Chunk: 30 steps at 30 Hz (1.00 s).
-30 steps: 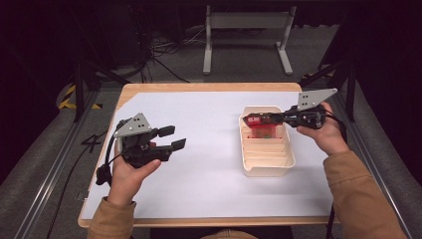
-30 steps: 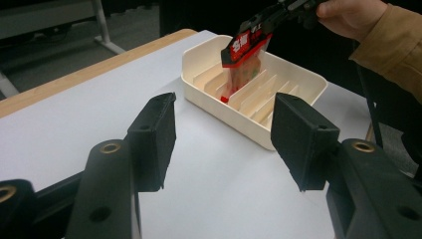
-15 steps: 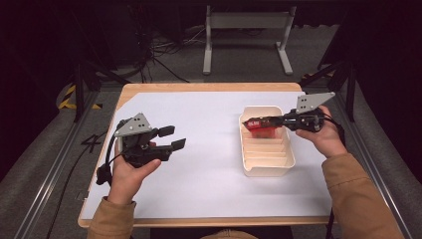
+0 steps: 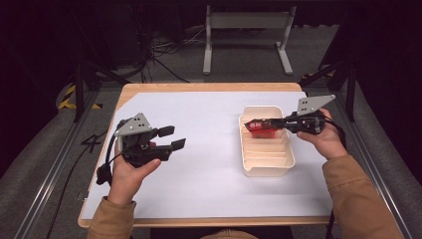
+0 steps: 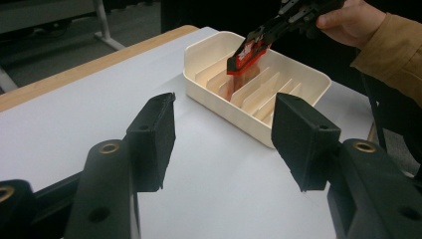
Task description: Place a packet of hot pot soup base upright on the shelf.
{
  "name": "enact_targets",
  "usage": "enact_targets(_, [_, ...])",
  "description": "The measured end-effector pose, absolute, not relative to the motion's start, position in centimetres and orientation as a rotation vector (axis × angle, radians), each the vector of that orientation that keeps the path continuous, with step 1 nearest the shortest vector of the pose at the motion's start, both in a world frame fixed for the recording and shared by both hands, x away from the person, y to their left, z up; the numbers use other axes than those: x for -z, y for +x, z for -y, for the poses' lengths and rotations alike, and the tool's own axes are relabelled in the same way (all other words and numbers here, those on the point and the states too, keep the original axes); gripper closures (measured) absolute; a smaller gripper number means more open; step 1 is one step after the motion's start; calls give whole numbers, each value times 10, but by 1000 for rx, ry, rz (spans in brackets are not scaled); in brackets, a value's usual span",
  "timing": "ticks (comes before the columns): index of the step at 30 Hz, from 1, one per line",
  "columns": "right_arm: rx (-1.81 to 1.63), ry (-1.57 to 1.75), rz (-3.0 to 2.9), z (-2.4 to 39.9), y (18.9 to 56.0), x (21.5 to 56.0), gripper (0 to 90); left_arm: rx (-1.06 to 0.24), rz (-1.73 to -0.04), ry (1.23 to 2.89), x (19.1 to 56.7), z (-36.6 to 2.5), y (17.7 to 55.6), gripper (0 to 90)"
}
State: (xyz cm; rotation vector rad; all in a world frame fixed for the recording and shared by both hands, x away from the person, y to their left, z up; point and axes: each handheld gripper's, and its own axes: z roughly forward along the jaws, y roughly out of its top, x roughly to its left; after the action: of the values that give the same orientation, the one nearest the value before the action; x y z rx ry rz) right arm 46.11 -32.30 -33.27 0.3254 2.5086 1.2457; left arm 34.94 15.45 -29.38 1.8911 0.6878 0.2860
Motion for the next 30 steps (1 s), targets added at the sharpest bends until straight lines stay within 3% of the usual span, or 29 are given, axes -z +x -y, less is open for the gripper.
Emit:
enact_targets(14, [-1250, 398, -2508, 335, 460, 343, 835, -273, -704, 1892, 296, -154, 350, 433])
enact_targets(30, [-1381, 545, -2473, 328, 456, 331, 543, -321, -729, 1897, 302, -162, 354, 403])
